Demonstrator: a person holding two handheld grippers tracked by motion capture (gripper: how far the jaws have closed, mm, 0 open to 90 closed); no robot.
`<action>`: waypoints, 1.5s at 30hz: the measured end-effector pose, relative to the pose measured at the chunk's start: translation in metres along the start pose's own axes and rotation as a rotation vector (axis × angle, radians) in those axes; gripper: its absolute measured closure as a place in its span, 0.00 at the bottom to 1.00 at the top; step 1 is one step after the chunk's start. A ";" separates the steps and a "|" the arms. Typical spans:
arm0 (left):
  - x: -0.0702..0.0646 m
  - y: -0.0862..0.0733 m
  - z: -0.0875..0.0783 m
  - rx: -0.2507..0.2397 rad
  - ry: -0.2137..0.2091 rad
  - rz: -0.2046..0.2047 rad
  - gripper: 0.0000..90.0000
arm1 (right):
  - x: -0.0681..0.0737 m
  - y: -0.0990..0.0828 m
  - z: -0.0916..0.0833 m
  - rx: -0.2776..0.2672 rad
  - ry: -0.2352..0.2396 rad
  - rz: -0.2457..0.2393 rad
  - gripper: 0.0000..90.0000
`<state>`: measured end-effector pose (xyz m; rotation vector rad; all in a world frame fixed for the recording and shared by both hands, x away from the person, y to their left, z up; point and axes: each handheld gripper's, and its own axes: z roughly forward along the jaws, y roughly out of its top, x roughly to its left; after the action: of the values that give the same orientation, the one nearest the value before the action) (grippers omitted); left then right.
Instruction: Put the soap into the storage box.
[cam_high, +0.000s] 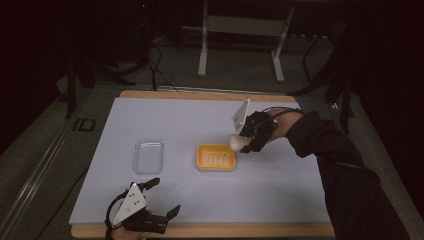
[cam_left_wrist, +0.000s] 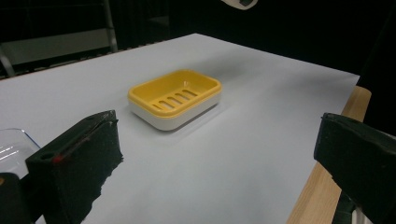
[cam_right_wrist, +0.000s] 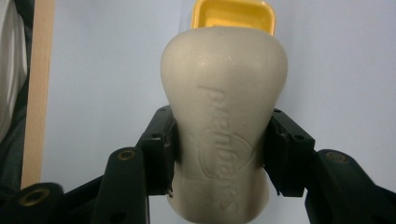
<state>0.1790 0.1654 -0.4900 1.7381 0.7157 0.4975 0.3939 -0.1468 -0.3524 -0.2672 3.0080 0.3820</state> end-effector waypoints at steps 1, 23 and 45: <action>0.000 0.000 0.000 0.001 0.000 0.004 0.01 | 0.000 0.003 0.000 -0.004 0.002 -0.004 0.55; -0.002 0.001 -0.005 -0.010 0.008 0.022 0.01 | -0.010 0.050 0.022 -0.033 0.034 -0.053 0.55; -0.004 0.002 -0.006 -0.020 0.007 0.040 0.01 | -0.024 0.066 0.039 -0.068 0.046 0.052 0.55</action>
<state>0.1719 0.1666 -0.4864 1.7353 0.6798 0.5362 0.4079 -0.0698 -0.3714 -0.2058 3.0562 0.4908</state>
